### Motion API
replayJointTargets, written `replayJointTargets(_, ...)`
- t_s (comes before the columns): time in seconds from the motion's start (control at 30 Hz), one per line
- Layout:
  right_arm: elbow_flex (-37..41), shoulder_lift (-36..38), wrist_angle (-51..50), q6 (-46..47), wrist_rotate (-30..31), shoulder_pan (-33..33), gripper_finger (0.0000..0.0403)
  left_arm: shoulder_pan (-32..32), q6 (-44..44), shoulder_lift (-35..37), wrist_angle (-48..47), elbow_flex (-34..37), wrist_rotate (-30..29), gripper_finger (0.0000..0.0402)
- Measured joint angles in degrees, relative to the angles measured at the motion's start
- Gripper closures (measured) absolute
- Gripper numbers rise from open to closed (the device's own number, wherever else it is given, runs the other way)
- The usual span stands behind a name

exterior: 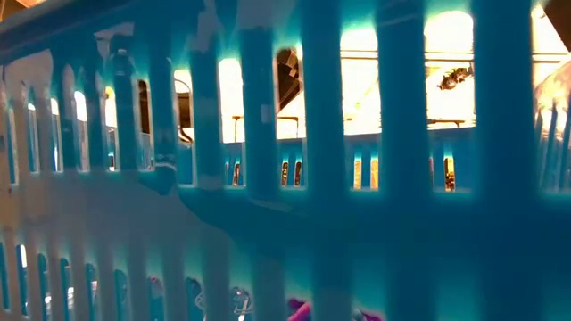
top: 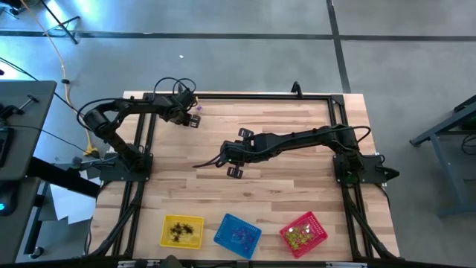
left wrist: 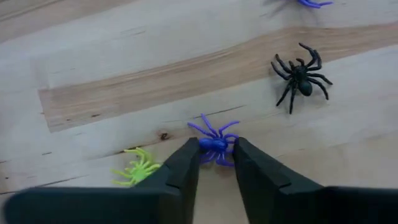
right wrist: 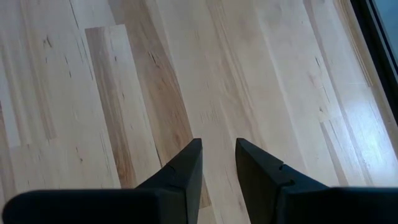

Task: Sort Halloween decoration
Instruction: Put the violet spider toy into the blue bin

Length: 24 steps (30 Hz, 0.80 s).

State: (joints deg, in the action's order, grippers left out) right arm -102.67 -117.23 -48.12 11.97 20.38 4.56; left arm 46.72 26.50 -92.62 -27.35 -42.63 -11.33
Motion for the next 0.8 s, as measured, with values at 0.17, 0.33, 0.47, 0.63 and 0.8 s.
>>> replayJointTargets(0.17,0.0,0.0,0.0,0.0,0.0,0.0,0.0311,0.0,-0.1,0.0,0.0,0.0,1.6,0.0379)
replayJointTargets(0.33,0.0,0.0,0.0,0.0,0.0,0.0,0.0311,-0.1,-0.3,0.0,-0.1,0.1,1.9,0.0397)
replayJointTargets(0.47,0.0,0.0,0.0,0.0,0.0,0.0,0.0311,-0.8,-1.1,0.8,-0.3,0.1,2.0,0.04)
replayJointTargets(0.63,0.0,0.0,0.0,0.0,0.0,0.0,0.0311,-1.9,-1.3,3.9,-3.0,0.5,2.6,0.0401)
replayJointTargets(0.8,0.0,0.0,0.0,0.0,0.0,0.0,0.0311,-3.2,-1.7,7.9,-3.7,0.5,2.7,0.0401)
